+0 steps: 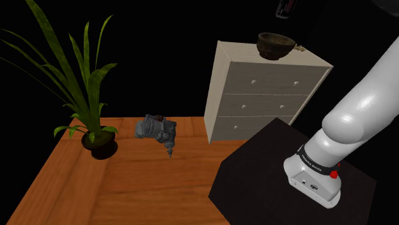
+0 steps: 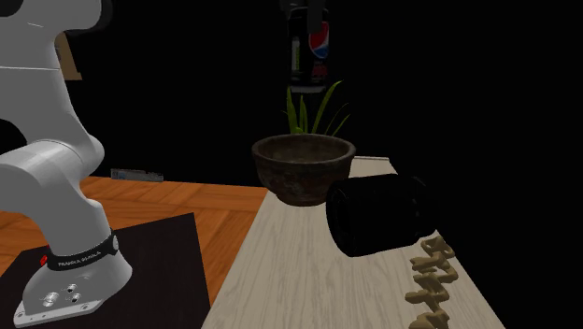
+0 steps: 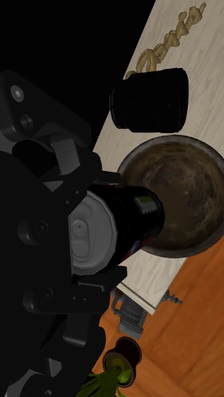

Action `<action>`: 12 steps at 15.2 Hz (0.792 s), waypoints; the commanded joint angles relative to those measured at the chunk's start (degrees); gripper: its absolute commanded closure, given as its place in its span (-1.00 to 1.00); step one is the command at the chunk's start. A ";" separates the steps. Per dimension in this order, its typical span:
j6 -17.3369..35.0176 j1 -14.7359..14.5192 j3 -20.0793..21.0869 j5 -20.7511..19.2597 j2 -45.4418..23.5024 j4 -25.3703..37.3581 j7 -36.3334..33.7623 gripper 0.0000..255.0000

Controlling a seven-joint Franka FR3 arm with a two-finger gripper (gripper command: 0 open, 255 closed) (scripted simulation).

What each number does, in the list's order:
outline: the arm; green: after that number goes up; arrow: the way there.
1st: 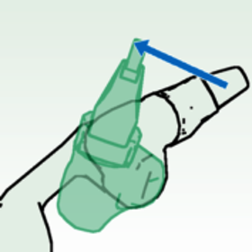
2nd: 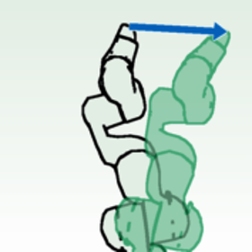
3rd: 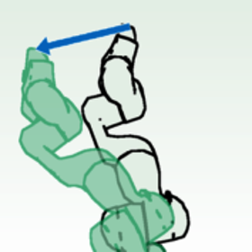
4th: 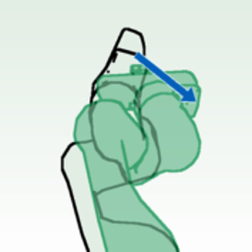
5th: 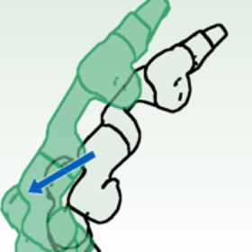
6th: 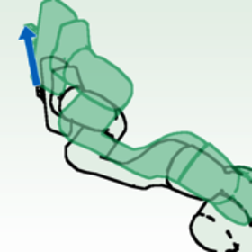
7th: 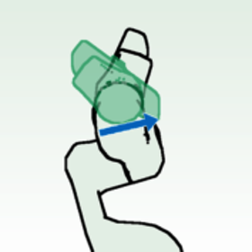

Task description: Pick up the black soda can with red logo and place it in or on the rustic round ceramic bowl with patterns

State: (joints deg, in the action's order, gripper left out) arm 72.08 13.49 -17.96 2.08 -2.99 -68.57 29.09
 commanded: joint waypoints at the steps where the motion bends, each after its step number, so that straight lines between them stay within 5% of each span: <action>1: 0.76 0.69 -0.64 -0.45 1.52 -2.24 1.63 1.00; 12: 11.26 -0.10 0.20 -2.30 7.21 -18.12 0.48 1.00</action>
State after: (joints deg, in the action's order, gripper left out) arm 82.54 13.41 -17.80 -0.12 3.86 -85.62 29.62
